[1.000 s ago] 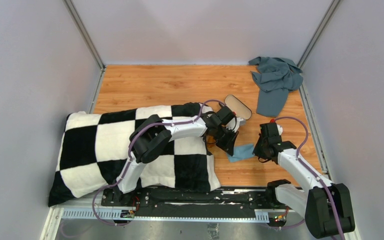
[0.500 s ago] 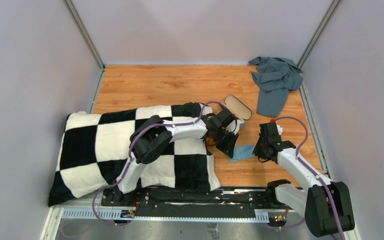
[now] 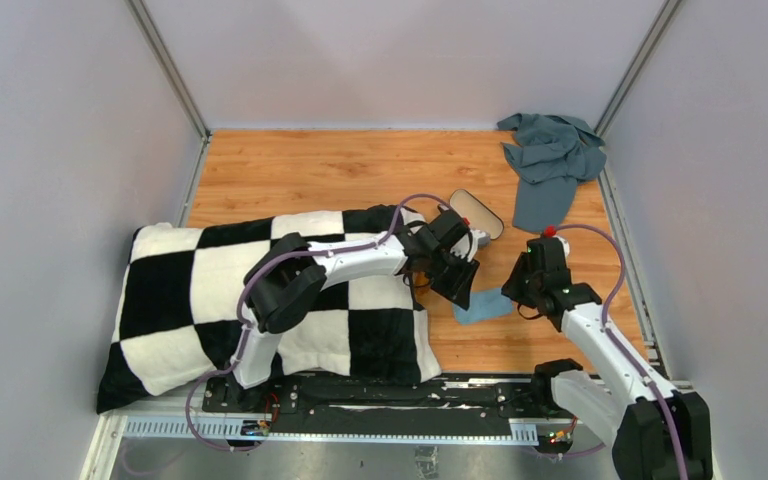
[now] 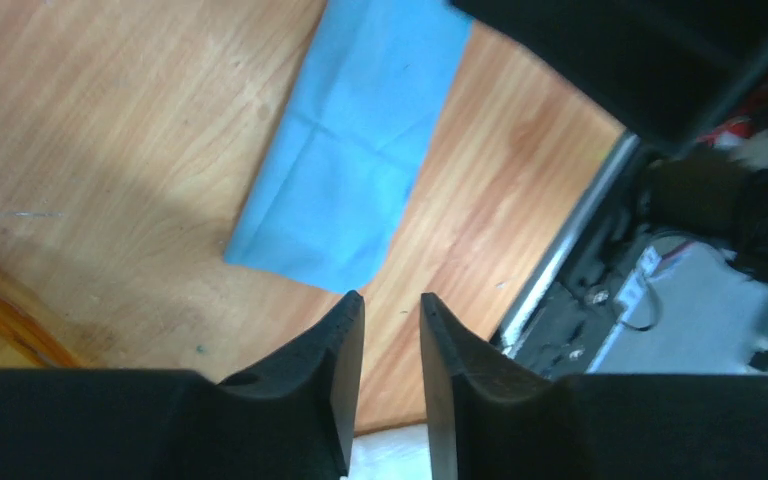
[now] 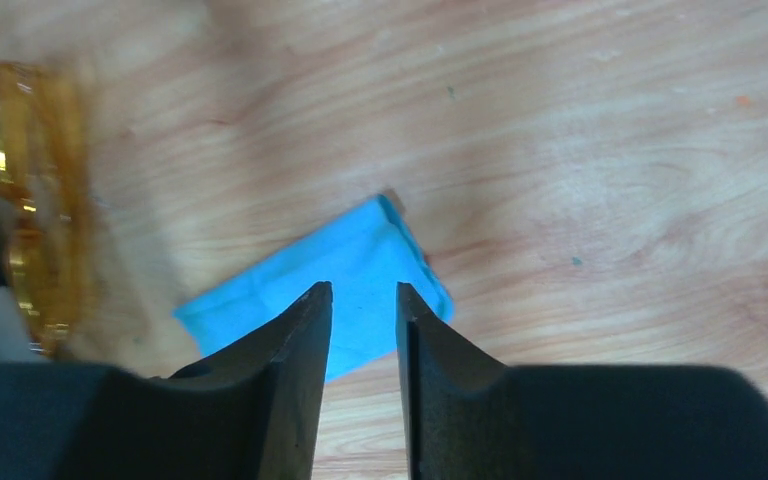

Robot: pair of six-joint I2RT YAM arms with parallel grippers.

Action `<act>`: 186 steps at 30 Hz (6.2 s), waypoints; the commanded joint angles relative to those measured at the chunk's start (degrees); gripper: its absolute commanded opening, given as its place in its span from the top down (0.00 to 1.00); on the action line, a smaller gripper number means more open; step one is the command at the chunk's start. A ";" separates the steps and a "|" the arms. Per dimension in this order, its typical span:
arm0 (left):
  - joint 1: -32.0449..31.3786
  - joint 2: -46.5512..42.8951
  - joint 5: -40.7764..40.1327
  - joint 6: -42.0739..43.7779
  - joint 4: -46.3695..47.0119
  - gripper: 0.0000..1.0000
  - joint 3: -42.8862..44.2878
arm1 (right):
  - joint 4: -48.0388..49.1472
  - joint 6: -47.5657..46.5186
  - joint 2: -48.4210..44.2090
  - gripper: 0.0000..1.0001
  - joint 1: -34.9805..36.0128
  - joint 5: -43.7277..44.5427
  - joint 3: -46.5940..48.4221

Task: Organize the sunglasses
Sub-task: Fold the glasses cleaning cloth at the center of the board, then adjust the sunglasses case at the center of the board, then adjust the glasses cleaning cloth at the center of the board.

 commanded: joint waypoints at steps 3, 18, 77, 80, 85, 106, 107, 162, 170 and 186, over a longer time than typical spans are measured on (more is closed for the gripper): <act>1.77 -0.83 0.69 -6.50 9.22 0.83 -1.54 | 4.58 -1.63 5.25 0.88 -0.85 -7.76 3.38; 1.92 6.47 -1.33 -8.66 11.68 0.93 -3.10 | 7.24 -3.50 20.83 0.97 -5.92 -7.33 5.98; 12.15 -23.38 -8.21 -7.66 3.93 0.75 -11.73 | 7.93 -7.53 41.57 0.47 -14.61 -23.26 28.87; 12.15 -23.13 -7.57 -7.93 4.36 0.75 -11.73 | 7.89 -7.34 38.84 0.47 -14.61 -23.13 27.97; 11.79 -22.09 -7.25 -7.80 4.66 0.74 -11.26 | 7.12 -6.85 33.05 0.47 -14.61 -22.75 25.77; -0.24 -9.74 -16.79 -25.33 11.12 0.66 -13.64 | -0.78 -7.73 17.88 0.49 -14.61 -18.98 3.73; -0.51 -9.02 -16.72 -26.30 11.12 0.66 -13.50 | -0.74 -7.99 17.90 0.49 -14.61 -18.61 3.39; -3.66 -0.21 -25.28 -37.67 9.17 0.99 -10.70 | -1.48 -13.22 17.88 0.66 -13.73 -20.51 3.01; -3.67 -0.98 -26.92 -35.80 7.77 0.99 -10.12 | -1.43 -13.06 17.60 0.74 -13.73 -19.53 2.90; -0.60 4.22 -26.20 -24.29 2.32 0.97 0.21 | -0.10 -6.29 10.18 0.78 -13.03 -21.67 -2.56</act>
